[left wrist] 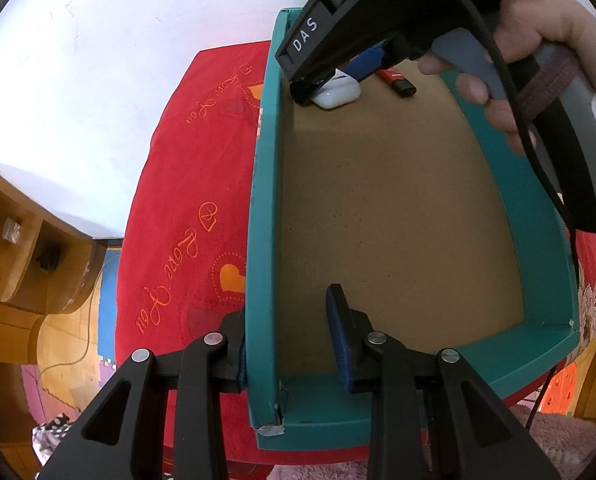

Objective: Organize objects

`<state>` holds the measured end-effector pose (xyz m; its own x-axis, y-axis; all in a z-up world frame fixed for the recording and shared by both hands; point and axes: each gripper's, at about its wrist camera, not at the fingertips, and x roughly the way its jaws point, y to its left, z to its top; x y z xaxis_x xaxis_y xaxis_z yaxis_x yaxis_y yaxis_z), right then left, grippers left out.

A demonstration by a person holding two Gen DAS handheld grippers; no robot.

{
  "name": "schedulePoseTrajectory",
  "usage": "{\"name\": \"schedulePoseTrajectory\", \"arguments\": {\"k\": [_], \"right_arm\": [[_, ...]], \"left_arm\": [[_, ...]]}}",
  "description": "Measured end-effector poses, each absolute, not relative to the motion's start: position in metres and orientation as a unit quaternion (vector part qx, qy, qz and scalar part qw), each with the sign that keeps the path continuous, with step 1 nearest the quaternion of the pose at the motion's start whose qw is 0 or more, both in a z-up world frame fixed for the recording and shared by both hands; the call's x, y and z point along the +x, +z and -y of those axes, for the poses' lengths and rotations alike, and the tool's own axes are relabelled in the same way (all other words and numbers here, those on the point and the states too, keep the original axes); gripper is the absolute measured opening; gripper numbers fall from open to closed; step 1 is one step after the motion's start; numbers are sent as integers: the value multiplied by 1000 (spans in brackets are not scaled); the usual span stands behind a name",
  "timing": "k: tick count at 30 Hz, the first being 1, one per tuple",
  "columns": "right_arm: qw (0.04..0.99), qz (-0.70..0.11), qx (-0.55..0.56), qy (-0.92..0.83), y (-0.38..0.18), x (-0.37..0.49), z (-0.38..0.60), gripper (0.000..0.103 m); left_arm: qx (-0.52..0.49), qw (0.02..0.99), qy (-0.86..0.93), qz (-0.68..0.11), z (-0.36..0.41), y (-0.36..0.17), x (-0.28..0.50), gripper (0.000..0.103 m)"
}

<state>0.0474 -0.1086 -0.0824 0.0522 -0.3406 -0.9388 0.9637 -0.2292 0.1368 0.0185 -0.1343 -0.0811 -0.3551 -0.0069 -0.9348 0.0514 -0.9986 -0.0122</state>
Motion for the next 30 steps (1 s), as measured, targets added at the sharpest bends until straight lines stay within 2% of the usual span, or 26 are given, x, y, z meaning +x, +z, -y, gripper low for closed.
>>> {"name": "schedulePoseTrajectory", "arguments": {"k": [18, 30], "right_arm": [[530, -319, 485, -618, -79, 49, 110, 43], [551, -284, 472, -627, -45, 49, 81, 44]], "left_arm": [[567, 19, -823, -21, 133, -82, 18, 31], [567, 19, -823, -23, 135, -82, 17, 31]]}}
